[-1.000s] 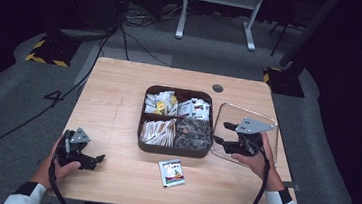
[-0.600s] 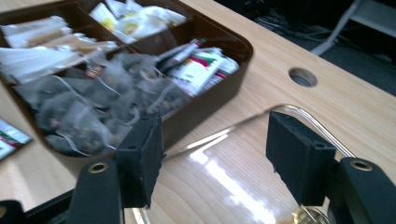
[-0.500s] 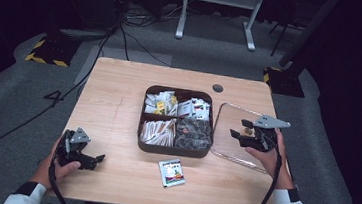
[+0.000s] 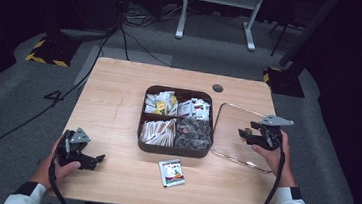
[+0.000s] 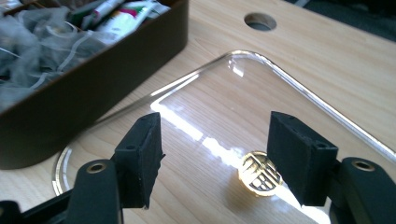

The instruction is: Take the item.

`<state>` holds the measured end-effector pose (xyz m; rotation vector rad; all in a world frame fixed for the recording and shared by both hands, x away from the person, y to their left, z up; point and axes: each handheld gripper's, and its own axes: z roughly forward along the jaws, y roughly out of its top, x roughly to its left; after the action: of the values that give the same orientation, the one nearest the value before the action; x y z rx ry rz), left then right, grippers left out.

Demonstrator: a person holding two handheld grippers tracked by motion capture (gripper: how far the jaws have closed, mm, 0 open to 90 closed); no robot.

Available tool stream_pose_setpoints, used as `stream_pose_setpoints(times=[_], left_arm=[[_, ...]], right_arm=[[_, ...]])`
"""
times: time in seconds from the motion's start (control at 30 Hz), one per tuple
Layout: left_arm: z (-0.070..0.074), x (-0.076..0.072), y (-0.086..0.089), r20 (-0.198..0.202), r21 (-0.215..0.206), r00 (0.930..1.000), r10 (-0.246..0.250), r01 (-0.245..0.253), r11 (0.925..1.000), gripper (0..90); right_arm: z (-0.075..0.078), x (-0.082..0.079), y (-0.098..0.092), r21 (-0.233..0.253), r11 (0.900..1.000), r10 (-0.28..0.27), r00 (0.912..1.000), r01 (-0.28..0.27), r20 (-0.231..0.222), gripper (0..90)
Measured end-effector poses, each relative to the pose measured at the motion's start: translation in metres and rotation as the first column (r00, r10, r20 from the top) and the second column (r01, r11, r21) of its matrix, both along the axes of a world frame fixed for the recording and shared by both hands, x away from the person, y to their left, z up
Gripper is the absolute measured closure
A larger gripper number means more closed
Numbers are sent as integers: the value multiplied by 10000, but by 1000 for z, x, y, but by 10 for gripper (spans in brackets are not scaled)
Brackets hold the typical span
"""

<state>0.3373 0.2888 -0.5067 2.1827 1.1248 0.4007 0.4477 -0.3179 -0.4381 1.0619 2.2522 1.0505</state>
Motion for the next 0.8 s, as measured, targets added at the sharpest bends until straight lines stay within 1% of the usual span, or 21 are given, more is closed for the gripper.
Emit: stream_pose_setpoints(times=[0.1, 0.33, 0.57, 0.63, 0.8], left_arm=[[0, 0, 0, 0, -2, 10000, -2, 2, 10000, 2], [0, 0, 0, 2, -3, 10000, -4, 4, 10000, 2], [0, 0, 0, -1, -4, 10000, -11, 11, 10000, 2], [0, 0, 0, -6, -4, 10000, -12, 12, 10000, 2], [0, 0, 0, 1, -6, 10000, -10, 10, 10000, 2]], right_arm=[[-6, 5, -6, 15, 9998, -223, 9996, 223, -187, 370], [-19, 14, -13, -290, 9982, -534, 9970, 519, -552, 379], [-35, 25, -17, -421, 9951, -926, 9913, 890, -933, 387], [-39, 28, -17, -368, 9957, -883, 9905, 849, -1054, 414], [-48, 34, -13, -539, 9948, -928, 9882, 868, -1218, 450]])
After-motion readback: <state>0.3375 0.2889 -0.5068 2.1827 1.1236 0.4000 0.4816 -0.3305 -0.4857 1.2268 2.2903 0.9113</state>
